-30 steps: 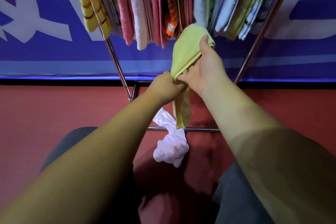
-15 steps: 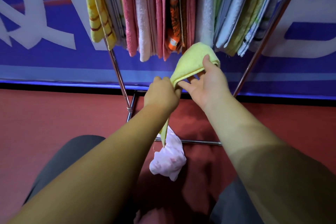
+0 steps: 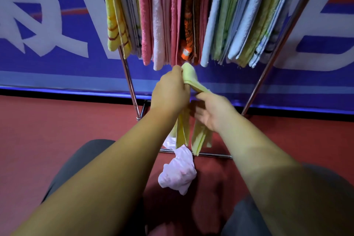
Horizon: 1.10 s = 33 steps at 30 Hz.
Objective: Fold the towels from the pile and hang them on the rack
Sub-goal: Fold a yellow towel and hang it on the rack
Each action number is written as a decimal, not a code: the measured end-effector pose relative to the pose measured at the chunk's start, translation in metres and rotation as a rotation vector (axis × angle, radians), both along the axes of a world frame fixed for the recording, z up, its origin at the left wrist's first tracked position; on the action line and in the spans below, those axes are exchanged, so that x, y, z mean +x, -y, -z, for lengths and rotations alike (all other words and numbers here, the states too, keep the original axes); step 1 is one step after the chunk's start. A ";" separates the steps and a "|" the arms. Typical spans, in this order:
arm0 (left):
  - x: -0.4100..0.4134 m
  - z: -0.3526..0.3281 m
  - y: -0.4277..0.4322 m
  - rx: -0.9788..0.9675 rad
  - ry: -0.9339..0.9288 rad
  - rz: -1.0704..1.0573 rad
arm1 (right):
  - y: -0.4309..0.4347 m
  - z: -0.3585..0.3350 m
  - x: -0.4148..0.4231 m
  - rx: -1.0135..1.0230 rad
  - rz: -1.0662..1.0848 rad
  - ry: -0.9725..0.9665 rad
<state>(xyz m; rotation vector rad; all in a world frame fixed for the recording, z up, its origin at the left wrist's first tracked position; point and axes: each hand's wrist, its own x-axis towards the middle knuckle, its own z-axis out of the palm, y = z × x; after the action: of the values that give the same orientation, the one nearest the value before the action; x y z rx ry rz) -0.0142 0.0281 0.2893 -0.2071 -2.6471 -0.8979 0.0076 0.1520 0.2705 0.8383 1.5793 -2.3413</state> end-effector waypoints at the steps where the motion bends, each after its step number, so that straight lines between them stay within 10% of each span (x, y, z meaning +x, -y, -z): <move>1: 0.005 -0.003 -0.001 -0.012 0.002 0.015 | 0.003 0.000 0.006 0.147 -0.099 0.051; 7: 0.030 -0.026 -0.001 -0.135 -0.032 0.063 | 0.005 0.004 0.022 0.841 -0.186 0.286; 13: 0.049 -0.065 0.006 -0.139 -0.051 0.062 | -0.008 -0.036 0.043 1.251 -0.041 -0.228; 33: 0.078 -0.252 -0.064 -0.329 -0.077 -0.016 | -0.083 -0.267 0.071 1.350 0.102 -0.555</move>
<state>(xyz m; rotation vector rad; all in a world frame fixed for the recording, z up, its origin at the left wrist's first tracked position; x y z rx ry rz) 0.0638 0.0916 0.5411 -0.2922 -2.7038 -0.4339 0.0782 0.2354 0.5374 0.3661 3.4443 -1.2914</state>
